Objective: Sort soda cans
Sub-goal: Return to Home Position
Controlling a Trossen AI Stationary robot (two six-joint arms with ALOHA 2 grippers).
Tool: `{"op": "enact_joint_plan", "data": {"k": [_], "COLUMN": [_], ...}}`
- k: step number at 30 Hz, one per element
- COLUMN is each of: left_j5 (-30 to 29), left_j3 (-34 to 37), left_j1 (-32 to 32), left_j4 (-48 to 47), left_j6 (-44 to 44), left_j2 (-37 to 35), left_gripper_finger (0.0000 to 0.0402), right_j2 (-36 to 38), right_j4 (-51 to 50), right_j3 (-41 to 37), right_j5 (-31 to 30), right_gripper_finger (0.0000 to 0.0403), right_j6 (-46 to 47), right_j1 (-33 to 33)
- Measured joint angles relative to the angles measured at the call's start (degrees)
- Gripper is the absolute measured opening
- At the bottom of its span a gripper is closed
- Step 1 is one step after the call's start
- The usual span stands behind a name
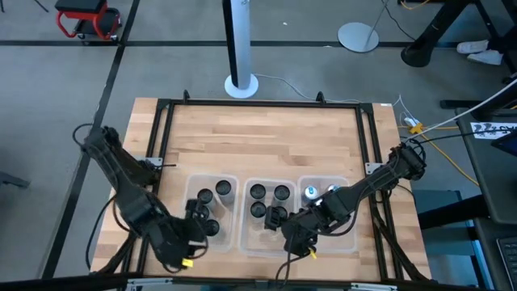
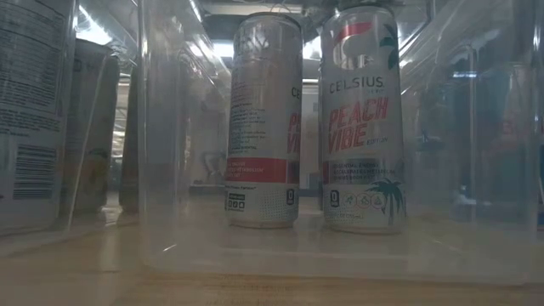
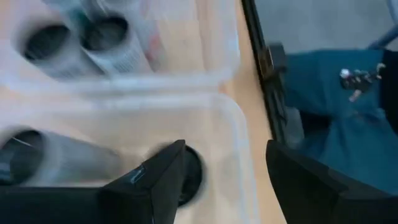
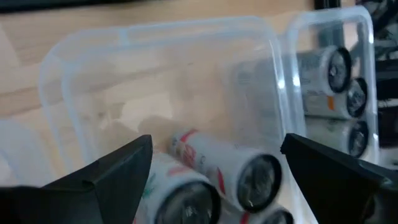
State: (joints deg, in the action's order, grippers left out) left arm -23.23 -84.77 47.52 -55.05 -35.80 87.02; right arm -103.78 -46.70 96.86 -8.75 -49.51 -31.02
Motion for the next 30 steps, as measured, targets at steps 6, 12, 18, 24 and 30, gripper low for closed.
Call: {"op": "enact_joint_plan", "data": {"k": [6,12,18,24,30], "left_j5": [-5.07,-5.09,-5.04,-4.92,-2.89], "left_j3": [-0.02,-0.02,0.02,5.66,20.27], "left_j1": [-4.32,-10.38,-13.56,-15.71,-19.10], "left_j4": [0.08,0.11,0.07,5.14,13.79], "left_j6": [12.32,21.26,26.34,30.30,32.16], "left_j2": [-6.52,-11.33,-15.53,-22.24,-34.32], "left_gripper_finger": [0.0203,0.0192,0.0168,0.0137,0.0116], "right_j2": [4.37,12.55,22.26,34.61,50.41], "right_j4": [-3.37,-7.99,-6.31,5.68,22.26], "right_j3": [-0.02,-0.45,-7.73,-22.94,-41.63], "right_j5": [-3.29,-11.74,-17.14,-15.13,-8.71], "right_gripper_finger": [0.0364,0.0364,0.0364,0.0364,0.0362], "right_j6": [-1.74,-2.39,-3.18,-6.32,-10.10], "right_j1": [1.90,2.99,4.27,8.32,15.00]}}
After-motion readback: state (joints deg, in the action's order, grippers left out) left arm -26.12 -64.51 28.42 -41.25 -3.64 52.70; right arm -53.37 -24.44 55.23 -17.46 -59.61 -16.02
